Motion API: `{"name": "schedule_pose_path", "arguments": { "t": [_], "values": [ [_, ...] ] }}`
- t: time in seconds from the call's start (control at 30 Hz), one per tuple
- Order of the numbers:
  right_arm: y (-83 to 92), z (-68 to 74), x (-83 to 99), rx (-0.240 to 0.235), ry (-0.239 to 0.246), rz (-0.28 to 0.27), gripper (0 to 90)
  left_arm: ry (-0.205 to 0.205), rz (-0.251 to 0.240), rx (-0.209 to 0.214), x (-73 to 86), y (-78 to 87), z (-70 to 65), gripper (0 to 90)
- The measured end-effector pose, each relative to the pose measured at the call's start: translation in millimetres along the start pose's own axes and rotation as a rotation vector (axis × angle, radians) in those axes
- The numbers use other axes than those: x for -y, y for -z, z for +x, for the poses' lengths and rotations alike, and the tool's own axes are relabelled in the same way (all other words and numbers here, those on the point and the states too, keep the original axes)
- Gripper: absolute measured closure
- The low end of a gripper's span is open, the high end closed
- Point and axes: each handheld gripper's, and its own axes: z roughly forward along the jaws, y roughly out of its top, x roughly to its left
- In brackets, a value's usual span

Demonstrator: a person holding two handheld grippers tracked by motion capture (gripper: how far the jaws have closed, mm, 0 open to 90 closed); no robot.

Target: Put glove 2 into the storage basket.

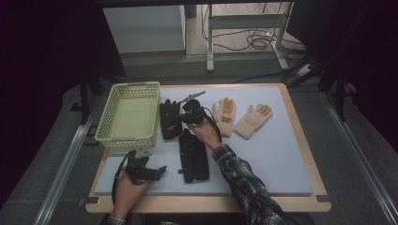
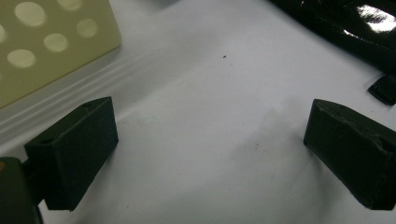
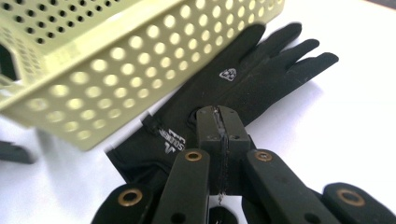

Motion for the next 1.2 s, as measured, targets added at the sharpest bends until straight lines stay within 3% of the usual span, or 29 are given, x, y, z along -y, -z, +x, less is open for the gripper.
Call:
{"name": "schedule_pose_path", "arguments": {
  "t": [0.13, 0.3, 0.5, 0.6, 0.63, 0.77, 0.8, 0.83, 0.97, 1.1, 1.2],
  "values": [
    [15.3, 7.6, 3.9, 0.009, 0.037, 0.009, 88.5, 0.000, -0.001, 0.000, 0.0, -0.1, -0.1, 3.0],
    [40.0, 14.1, 11.0, 0.002, 0.032, -0.013, 88.4, 0.000, -0.001, -0.001, 0.0, -0.1, 0.0, 3.1],
    [63.2, 23.1, 30.2, 0.037, 0.069, 0.050, 85.7, 0.000, -0.002, -0.001, 0.0, -0.2, -0.1, 3.1],
    [66.8, 21.3, 35.4, 0.076, 0.095, 0.046, 81.1, 0.002, -0.001, 0.000, -0.1, -0.1, -0.2, 3.1],
    [65.4, 14.5, 37.2, 0.091, 0.095, 0.035, 74.6, 0.003, -0.001, -0.001, -0.1, -0.1, -0.3, 3.2],
    [56.2, 5.9, 36.0, 0.095, 0.096, 0.014, 70.9, 0.002, -0.002, -0.001, 0.0, -0.2, -0.1, 3.2],
    [45.4, 2.9, 33.4, 0.096, 0.109, 0.013, 67.8, 0.002, -0.002, -0.001, 0.0, -0.3, -0.1, 3.1],
    [45.4, 2.9, 33.4, 0.096, 0.109, 0.013, 67.8, 0.002, -0.002, -0.001, 0.0, -0.3, -0.1, 3.2],
    [9.8, -3.6, 29.9, 0.115, 0.139, 0.035, 51.5, 0.002, -0.003, 0.000, 0.0, -0.2, -0.2, 3.2],
    [-7.4, -9.5, 32.1, 0.155, 0.146, 0.077, 49.5, 0.003, -0.003, 0.000, 0.0, -0.2, -0.2, 3.1],
    [-14.4, -16.1, 35.8, 0.126, 0.131, 0.073, 54.5, 0.003, -0.003, -0.001, 0.0, -0.2, -0.1, 3.1]
  ]
}}
